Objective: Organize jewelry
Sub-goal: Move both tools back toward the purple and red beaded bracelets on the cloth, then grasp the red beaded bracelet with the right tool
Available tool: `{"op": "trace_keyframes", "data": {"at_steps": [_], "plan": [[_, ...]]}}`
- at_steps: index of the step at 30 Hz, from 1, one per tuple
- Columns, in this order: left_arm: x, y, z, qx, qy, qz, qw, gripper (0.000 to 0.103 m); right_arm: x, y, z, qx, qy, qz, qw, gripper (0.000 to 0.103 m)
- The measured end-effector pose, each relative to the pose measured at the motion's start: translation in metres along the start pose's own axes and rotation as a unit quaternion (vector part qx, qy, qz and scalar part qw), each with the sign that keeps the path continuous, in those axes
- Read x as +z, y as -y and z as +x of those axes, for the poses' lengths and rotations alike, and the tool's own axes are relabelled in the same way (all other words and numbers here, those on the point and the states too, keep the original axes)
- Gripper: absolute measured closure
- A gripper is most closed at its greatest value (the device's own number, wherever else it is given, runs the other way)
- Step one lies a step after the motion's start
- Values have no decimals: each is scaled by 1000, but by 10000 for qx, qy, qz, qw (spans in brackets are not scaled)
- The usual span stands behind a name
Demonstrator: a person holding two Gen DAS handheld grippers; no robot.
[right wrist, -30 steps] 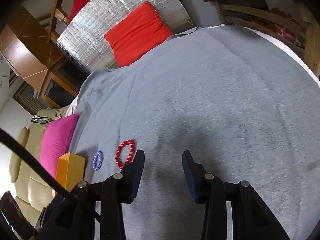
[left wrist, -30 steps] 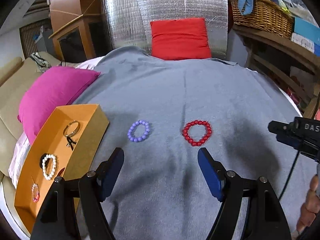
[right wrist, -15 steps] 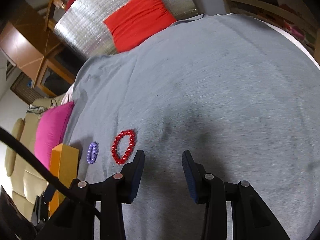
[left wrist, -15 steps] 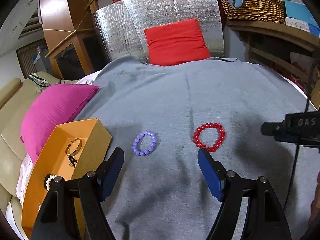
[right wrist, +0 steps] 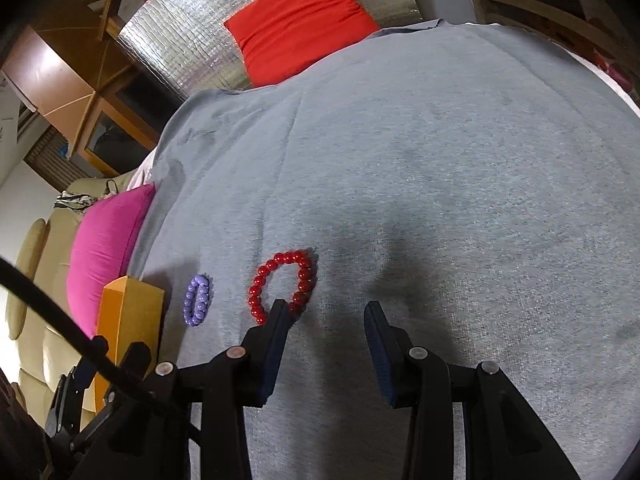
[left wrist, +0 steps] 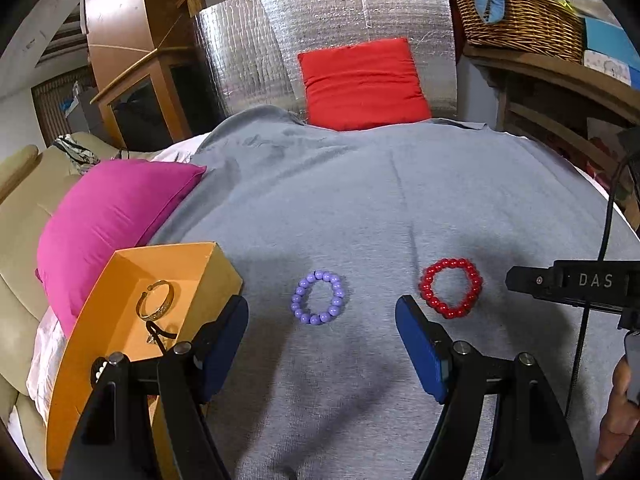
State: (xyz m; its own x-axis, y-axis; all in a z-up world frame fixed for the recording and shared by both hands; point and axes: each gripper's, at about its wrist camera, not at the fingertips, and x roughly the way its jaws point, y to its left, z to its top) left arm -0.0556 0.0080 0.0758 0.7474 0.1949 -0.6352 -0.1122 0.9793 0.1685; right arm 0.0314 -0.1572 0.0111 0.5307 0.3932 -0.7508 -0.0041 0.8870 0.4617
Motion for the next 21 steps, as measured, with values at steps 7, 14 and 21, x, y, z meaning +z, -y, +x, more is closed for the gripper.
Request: {"op": "trace_keyframes", "data": {"at_steps": [7,14,21], "plan": [[1,-1,8,-72,-127,-10,9999,26,4,1,4,15,-29,31,10000,60],[1,-13,33,-57,-405,-42,9992,26,8,8,6,132,-58,129,9998,60],[-4,-31,52,-383,-690,-227,9966,26,10,3,13,294,-146,74,9994,60]]}}
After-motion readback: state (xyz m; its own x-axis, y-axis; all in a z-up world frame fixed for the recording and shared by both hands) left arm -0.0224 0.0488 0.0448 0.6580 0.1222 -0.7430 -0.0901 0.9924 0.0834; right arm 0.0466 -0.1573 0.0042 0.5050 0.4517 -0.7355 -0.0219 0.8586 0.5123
